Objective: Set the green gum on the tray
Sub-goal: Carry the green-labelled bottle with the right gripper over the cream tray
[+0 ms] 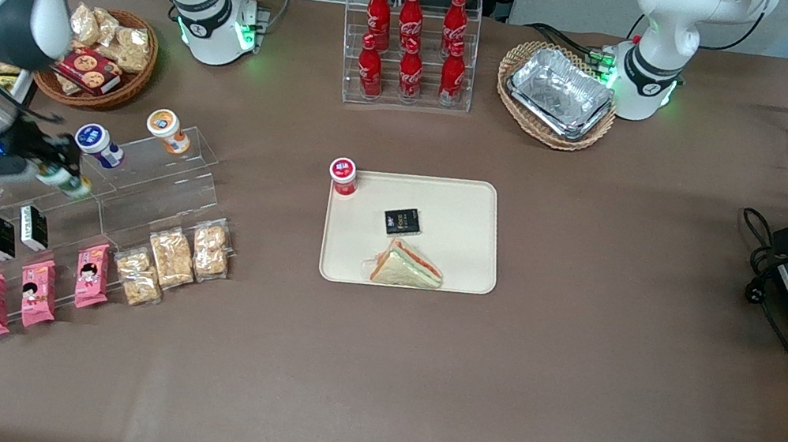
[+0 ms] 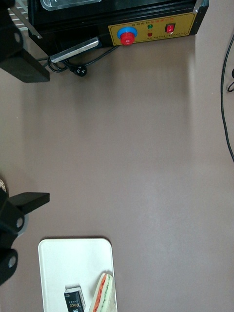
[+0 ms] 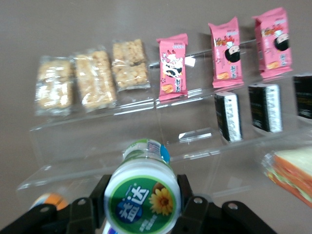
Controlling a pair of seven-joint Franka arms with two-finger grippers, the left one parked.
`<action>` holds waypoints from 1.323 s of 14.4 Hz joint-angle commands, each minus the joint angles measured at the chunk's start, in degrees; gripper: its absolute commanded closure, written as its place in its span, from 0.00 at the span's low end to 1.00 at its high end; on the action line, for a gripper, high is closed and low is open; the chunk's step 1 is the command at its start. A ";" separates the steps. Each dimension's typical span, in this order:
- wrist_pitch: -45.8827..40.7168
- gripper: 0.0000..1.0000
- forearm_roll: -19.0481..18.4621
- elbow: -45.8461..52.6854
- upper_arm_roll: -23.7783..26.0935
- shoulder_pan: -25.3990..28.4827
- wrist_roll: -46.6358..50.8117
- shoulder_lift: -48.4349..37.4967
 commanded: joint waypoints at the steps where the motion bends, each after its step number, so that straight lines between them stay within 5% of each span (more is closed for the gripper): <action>1: -19.16 1.00 -0.50 16.73 3.22 -0.08 0.34 0.58; 6: -30.45 1.00 0.47 23.88 16.73 0.10 20.95 0.15; 12: -28.71 1.00 4.69 25.74 33.71 1.93 46.98 2.07; 19: -12.47 1.00 1.02 23.55 36.72 15.55 69.50 15.15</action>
